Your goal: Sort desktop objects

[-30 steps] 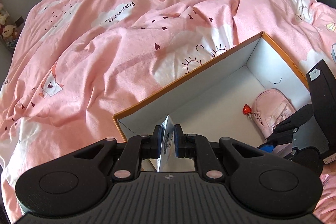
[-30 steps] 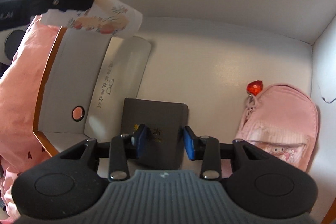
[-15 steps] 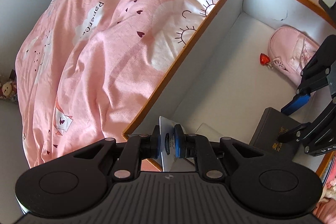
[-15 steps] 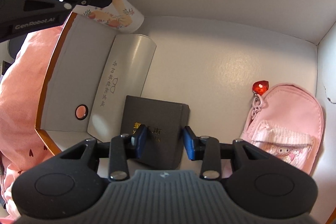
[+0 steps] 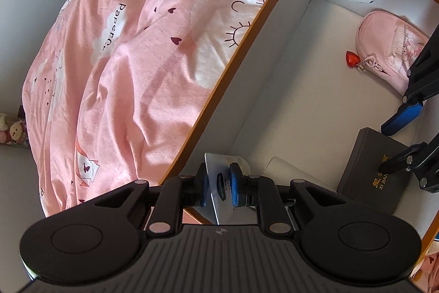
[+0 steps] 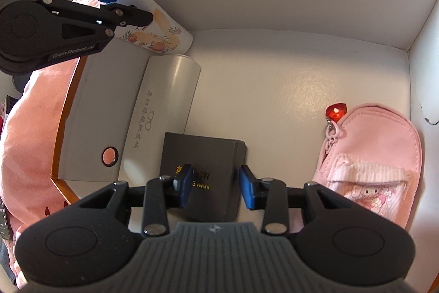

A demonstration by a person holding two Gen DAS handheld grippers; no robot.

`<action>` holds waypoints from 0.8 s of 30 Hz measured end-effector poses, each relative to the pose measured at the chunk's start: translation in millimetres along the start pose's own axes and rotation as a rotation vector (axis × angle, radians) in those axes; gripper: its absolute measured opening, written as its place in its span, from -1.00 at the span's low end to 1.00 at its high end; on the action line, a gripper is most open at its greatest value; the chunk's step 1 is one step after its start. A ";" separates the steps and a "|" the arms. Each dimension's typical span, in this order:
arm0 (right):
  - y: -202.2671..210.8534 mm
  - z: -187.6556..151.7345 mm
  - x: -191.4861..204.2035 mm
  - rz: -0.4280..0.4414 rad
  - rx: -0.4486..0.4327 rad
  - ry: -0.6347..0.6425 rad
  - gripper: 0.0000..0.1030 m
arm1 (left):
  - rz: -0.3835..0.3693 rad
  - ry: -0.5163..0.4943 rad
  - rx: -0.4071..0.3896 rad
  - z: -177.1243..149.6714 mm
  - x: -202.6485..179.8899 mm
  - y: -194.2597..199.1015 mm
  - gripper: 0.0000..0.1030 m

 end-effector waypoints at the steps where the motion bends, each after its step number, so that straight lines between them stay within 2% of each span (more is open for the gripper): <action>1: 1.1 0.3 0.1 -0.003 -0.005 0.000 -0.21 | 0.006 0.002 -0.003 0.2 0.5 1.0 -0.58; 3: 3.7 0.1 -0.6 -0.012 -0.014 0.001 -0.19 | 0.023 0.011 -0.013 0.6 2.8 4.0 -0.41; 12: 21.1 -3.0 0.1 -0.058 -0.081 0.033 -0.17 | 0.059 0.063 -0.076 -0.2 6.0 32.7 -0.40; 18: 50.4 -7.5 9.6 -0.074 -0.210 0.105 -0.10 | 0.104 0.139 -0.190 -2.2 3.8 73.8 -0.40; 24: 87.6 -16.7 19.1 -0.079 -0.366 0.171 -0.02 | 0.091 0.245 -0.309 -14.2 -13.7 119.0 -0.35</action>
Point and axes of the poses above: each gripper's, at about its wrist camera, not at the fingertips, and y roughly against the way its jaws point, x to its left, z to its top, the point moved 10 cm from there along -y, roughly the way its jaws point, and after that the axes turned 8 degrees about -y, right-handed, at the moved point
